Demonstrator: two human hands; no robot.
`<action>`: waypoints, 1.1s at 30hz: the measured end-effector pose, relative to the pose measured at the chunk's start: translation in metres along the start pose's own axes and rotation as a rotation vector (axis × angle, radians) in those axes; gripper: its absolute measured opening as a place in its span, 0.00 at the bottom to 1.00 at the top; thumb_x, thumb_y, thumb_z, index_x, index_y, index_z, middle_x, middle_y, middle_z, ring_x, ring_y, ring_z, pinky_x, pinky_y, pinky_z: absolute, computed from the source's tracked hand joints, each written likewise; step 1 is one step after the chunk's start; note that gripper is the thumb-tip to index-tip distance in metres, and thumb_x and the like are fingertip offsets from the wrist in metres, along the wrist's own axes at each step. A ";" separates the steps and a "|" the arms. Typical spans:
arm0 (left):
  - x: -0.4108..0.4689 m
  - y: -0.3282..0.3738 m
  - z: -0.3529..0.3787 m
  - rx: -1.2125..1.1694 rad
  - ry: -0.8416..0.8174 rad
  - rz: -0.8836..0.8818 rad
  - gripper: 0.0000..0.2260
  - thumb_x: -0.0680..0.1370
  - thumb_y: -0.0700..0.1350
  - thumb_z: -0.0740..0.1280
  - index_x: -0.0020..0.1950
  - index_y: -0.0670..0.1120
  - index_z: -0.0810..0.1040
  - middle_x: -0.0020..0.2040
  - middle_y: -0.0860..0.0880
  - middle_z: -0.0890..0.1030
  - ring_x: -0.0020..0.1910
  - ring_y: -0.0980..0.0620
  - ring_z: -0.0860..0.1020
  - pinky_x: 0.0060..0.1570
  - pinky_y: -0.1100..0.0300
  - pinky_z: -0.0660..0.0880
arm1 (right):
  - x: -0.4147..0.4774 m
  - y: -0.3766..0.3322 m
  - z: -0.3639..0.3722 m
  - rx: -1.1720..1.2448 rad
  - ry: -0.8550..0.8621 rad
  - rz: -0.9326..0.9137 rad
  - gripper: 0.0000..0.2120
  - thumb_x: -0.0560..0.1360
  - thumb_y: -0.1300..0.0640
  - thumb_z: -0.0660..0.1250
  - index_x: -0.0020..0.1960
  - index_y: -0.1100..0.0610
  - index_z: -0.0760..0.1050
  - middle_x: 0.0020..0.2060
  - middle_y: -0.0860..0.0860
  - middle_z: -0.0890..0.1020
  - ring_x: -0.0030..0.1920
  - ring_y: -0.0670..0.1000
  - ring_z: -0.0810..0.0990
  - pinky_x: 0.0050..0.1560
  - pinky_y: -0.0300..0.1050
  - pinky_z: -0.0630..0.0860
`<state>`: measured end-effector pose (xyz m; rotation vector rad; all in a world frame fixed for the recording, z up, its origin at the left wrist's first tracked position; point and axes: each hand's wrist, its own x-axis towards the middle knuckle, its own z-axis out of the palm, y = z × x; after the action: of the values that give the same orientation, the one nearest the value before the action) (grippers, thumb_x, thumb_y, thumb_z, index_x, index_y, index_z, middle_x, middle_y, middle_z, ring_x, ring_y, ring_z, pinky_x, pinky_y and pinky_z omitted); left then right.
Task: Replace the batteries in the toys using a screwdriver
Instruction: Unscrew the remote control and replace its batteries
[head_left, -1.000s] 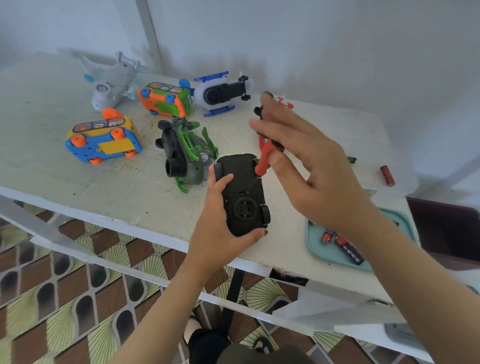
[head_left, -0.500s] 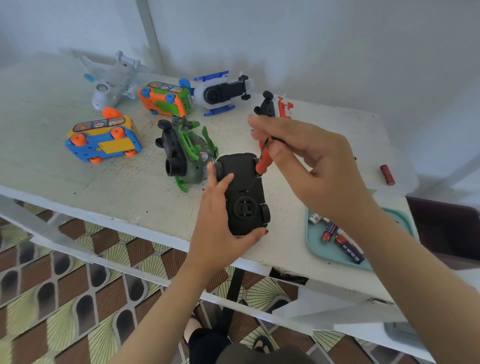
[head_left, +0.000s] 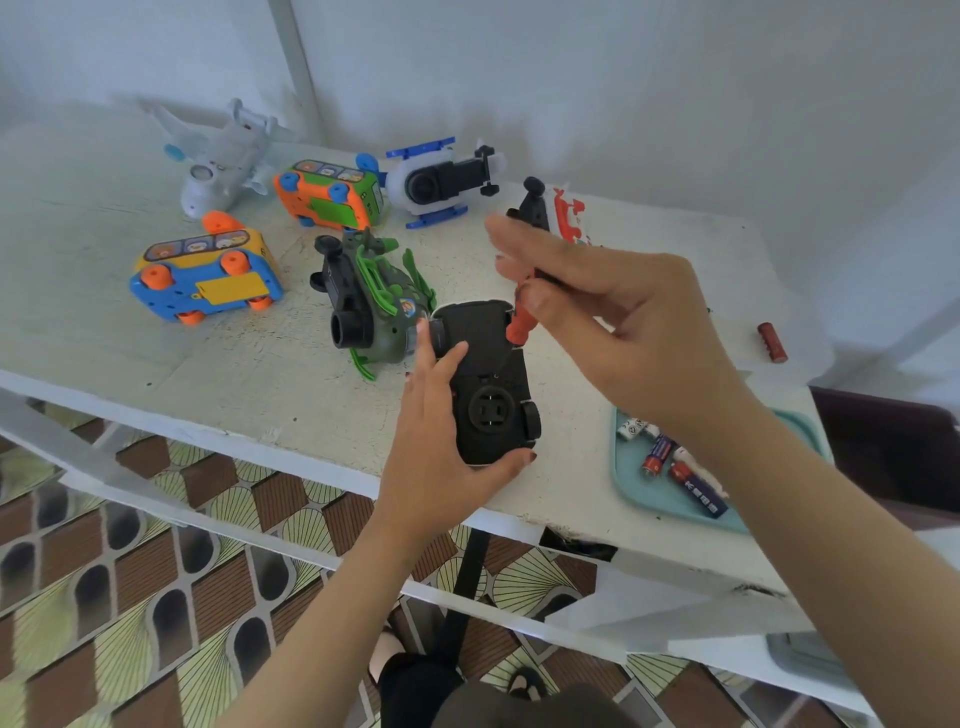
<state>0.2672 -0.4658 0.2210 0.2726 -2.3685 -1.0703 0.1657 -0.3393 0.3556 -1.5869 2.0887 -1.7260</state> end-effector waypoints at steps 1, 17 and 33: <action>0.000 0.000 0.000 0.000 0.000 -0.001 0.44 0.66 0.61 0.73 0.76 0.52 0.55 0.78 0.63 0.37 0.78 0.51 0.54 0.71 0.42 0.65 | 0.001 0.000 0.000 -0.025 0.035 -0.018 0.16 0.77 0.66 0.66 0.64 0.60 0.75 0.47 0.53 0.85 0.41 0.51 0.84 0.53 0.44 0.80; 0.001 0.002 0.000 -0.022 -0.006 -0.012 0.46 0.66 0.61 0.74 0.77 0.48 0.56 0.77 0.64 0.37 0.78 0.53 0.54 0.72 0.47 0.65 | 0.003 0.005 0.003 -0.141 0.104 -0.092 0.18 0.75 0.65 0.69 0.65 0.60 0.75 0.44 0.56 0.83 0.39 0.51 0.83 0.50 0.43 0.80; 0.001 0.001 0.000 -0.021 -0.008 -0.022 0.47 0.66 0.57 0.77 0.77 0.47 0.56 0.77 0.64 0.38 0.78 0.54 0.55 0.72 0.51 0.65 | 0.007 0.001 0.006 0.057 0.110 0.041 0.13 0.73 0.64 0.72 0.57 0.61 0.80 0.43 0.54 0.84 0.34 0.55 0.82 0.45 0.50 0.81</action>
<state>0.2668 -0.4655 0.2220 0.2880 -2.3653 -1.1082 0.1647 -0.3485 0.3571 -1.4558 2.0828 -1.8823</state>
